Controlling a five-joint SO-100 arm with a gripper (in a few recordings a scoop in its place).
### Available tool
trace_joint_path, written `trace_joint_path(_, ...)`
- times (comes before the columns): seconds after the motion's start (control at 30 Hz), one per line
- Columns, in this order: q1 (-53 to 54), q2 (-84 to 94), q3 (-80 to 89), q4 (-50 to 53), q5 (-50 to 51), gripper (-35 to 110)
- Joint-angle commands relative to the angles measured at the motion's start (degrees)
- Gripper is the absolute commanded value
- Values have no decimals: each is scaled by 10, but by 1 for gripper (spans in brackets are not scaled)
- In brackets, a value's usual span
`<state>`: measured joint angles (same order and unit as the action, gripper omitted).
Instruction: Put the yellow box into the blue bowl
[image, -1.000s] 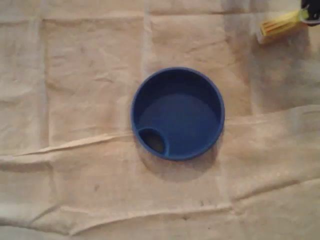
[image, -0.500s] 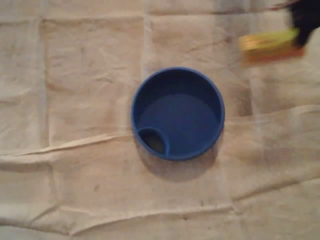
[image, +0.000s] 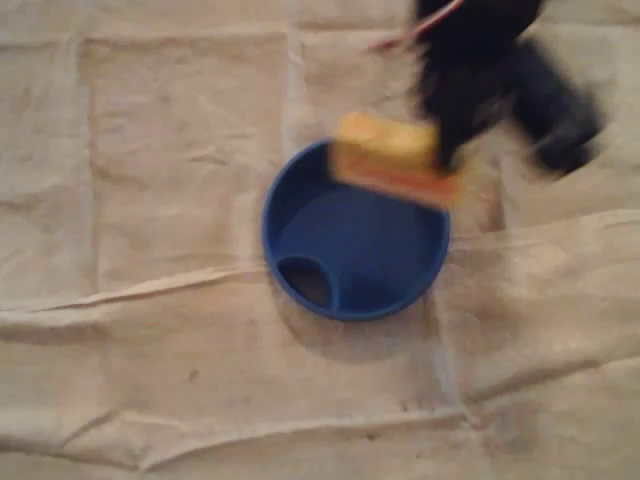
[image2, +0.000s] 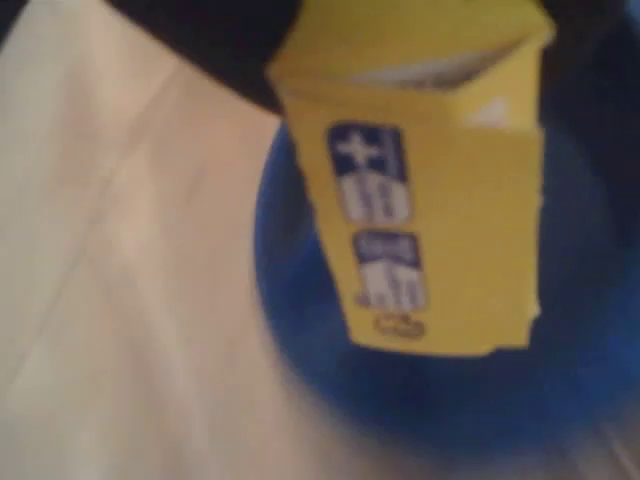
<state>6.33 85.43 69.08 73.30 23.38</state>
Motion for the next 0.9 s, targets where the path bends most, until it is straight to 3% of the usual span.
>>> trace_joint_path(0.0,35,-24,-78,-3,1,0)
trace_joint_path(0.57,50,-145,-187,0,0,0)
trace_joint_path(0.87,49,-147,-184,0,0,17)
